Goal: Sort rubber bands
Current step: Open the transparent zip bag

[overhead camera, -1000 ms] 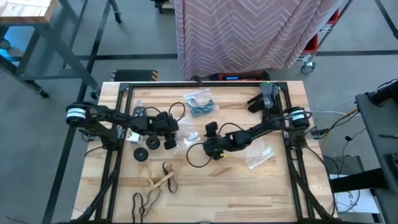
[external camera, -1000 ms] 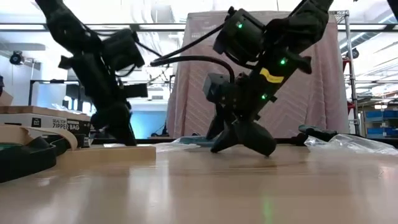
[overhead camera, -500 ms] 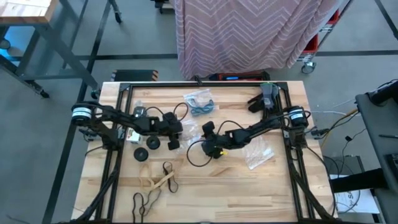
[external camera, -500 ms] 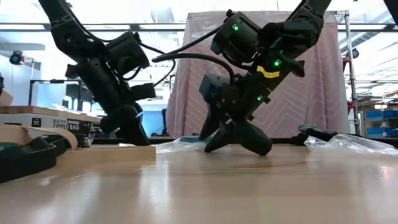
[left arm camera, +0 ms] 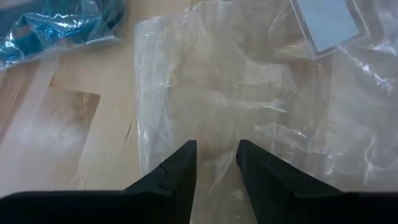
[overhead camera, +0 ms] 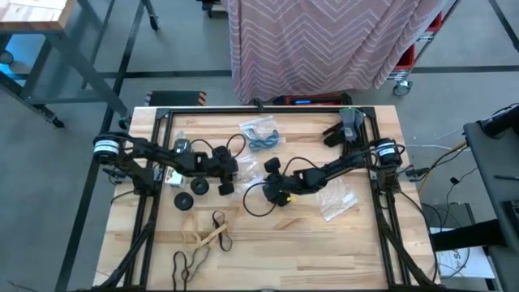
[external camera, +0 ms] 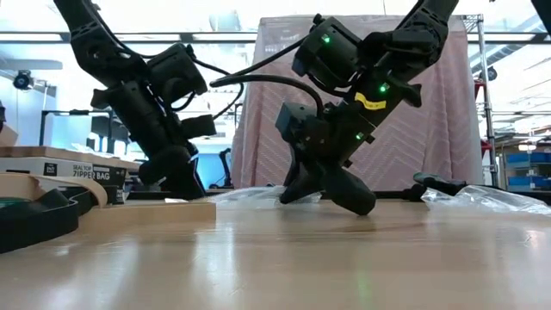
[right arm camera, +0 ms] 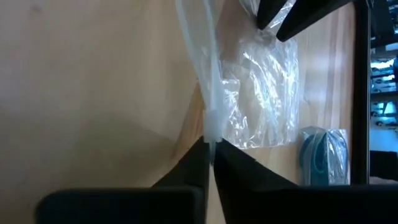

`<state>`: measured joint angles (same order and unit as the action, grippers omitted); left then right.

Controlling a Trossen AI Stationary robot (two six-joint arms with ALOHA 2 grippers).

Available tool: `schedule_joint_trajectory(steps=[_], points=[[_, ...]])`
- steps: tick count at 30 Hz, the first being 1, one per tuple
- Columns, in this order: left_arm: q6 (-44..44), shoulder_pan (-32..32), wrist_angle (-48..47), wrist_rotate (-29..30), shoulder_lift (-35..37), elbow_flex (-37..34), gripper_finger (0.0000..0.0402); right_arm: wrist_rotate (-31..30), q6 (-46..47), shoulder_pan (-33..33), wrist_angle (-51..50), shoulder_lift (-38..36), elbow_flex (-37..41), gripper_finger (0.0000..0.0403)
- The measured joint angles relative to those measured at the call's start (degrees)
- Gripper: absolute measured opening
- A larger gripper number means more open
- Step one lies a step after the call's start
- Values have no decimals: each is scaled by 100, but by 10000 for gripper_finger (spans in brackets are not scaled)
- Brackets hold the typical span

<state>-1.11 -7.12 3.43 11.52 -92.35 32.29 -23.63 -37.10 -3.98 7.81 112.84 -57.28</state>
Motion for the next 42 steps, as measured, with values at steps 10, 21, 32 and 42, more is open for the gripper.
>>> schedule_joint_trajectory(steps=[10,21,32,42], points=[[-125,246,-757,104,1872,-24,127,478,2035,-96,-1796,-1025,-62,1],[709,936,-884,191,3555,-367,140,858,2042,-401,-2109,-1943,-23,3],[1562,925,-235,749,2768,-1256,116,596,1250,-388,-453,-436,-55,92],[1508,763,699,781,1225,-1221,101,232,657,-316,-53,-24,-61,134]])
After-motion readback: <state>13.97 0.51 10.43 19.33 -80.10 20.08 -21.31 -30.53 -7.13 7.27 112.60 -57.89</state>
